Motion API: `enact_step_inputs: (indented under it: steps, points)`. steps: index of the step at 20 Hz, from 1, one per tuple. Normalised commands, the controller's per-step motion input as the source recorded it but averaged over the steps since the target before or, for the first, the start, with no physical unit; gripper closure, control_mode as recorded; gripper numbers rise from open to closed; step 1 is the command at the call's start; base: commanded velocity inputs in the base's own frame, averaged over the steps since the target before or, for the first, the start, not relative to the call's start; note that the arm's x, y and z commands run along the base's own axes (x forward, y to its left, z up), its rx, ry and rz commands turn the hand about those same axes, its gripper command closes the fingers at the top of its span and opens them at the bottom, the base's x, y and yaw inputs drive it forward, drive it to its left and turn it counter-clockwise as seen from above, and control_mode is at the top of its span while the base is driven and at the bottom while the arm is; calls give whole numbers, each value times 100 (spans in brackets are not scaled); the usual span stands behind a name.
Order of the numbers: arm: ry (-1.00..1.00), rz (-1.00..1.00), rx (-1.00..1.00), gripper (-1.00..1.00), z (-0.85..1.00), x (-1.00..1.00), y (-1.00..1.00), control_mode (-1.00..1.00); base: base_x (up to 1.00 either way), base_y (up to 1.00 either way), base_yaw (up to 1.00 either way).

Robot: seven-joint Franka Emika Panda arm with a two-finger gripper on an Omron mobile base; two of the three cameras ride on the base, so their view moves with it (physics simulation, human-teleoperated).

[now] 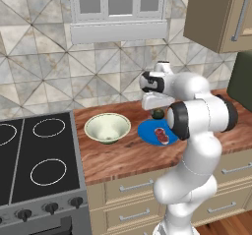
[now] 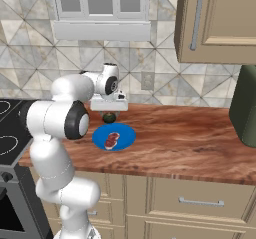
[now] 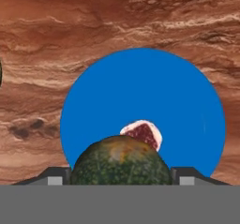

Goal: Place the steak on the plate and place the squash on the same plate.

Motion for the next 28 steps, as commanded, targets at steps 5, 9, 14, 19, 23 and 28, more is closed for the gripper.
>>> enact_step_inputs:
  steps: [5,9,14,19,23,28]
  points:
    - [0,0,0,100,-29,6,2,-100,0,0,0]
    - [0,0,0,100,-37,6,8,-100,0,0,0]
    - [0,0,0,100,-36,9,0,-100,0,0,0]
    - [0,0,0,100,-37,9,0,-100,0,0,0]
    - [0,0,0,100,-12,0,0,-100,0,0,0]
    - [0,0,0,100,0,0,0,-100,0,0,0]
